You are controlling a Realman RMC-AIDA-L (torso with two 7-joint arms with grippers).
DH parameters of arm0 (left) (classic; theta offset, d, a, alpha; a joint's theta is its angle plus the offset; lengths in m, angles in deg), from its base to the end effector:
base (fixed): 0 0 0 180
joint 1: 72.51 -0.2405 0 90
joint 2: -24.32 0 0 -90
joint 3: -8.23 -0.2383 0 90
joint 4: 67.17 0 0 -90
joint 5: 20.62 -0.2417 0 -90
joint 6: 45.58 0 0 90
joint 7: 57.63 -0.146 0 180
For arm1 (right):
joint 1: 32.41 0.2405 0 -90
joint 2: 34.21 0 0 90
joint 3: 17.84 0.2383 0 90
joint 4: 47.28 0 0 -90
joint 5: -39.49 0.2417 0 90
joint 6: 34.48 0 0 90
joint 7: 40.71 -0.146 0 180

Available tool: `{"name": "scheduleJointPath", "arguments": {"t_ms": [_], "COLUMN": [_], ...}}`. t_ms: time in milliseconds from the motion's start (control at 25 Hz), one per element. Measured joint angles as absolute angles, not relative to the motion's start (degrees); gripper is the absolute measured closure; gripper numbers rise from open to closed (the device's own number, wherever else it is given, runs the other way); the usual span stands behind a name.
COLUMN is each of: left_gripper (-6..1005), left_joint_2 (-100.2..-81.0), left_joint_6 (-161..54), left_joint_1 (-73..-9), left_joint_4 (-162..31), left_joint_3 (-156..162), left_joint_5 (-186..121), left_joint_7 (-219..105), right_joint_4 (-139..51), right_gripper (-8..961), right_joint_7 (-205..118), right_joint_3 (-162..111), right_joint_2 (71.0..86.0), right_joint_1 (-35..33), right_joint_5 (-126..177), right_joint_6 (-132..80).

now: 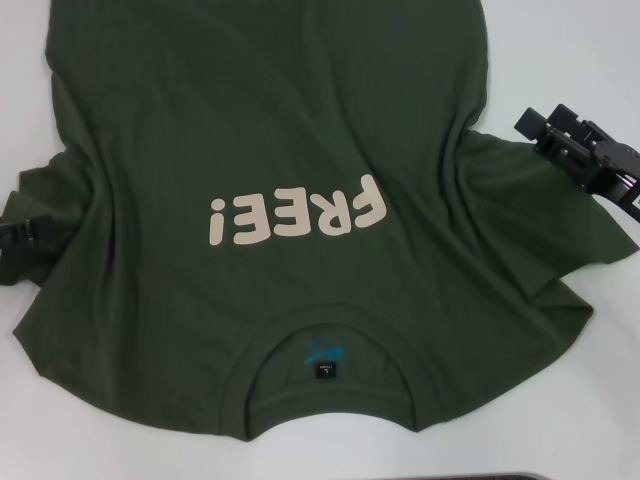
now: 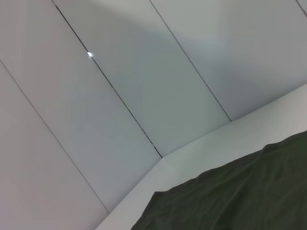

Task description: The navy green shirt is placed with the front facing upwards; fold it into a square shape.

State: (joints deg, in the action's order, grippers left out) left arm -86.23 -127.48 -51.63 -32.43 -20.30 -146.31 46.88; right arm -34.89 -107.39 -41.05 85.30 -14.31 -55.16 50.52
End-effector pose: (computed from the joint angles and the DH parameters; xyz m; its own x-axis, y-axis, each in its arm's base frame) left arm -0.3934 0.3014 0.0778 0.3809 0.7700 0.5118 0.9239 -0.3380 -0.1792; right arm 0.3499 0.2724 -0.0158 0.2834 -0.3470 -0.8940 -0.8714 -0.4825 -0.0889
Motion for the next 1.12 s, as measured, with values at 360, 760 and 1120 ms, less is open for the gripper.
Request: {"name": "scheduleJointPath", "arguments": {"t_ms": [360,760,1120], "left_gripper": [174,282,754], "left_joint_2": [-86.31,-86.32,-86.32], "left_joint_6": [-127.12,-125.34,-125.30], "left_joint_1": [-51.04,-50.65,-50.44], "left_joint_4": [-32.30,-32.23,-32.04], "left_joint_3": [-21.11,-21.08,-20.89], "left_joint_5": [-146.64,-146.65,-146.64], "left_joint_7": [47.08,48.13,48.53], "right_joint_4": [-34.89,-34.84,-34.79], "right_gripper": [67,70,71], "right_joint_7": [-107.41,-107.41,-107.41], "right_joint_3": [-40.89,-40.86,-40.25], "right_joint_2": [85.30,85.30,85.30], "right_joint_1": [-14.22,-13.84,-13.85], "right_joint_5": [-55.16,-55.16,-55.17], "right_joint_6": [50.52,50.50,50.44]}}
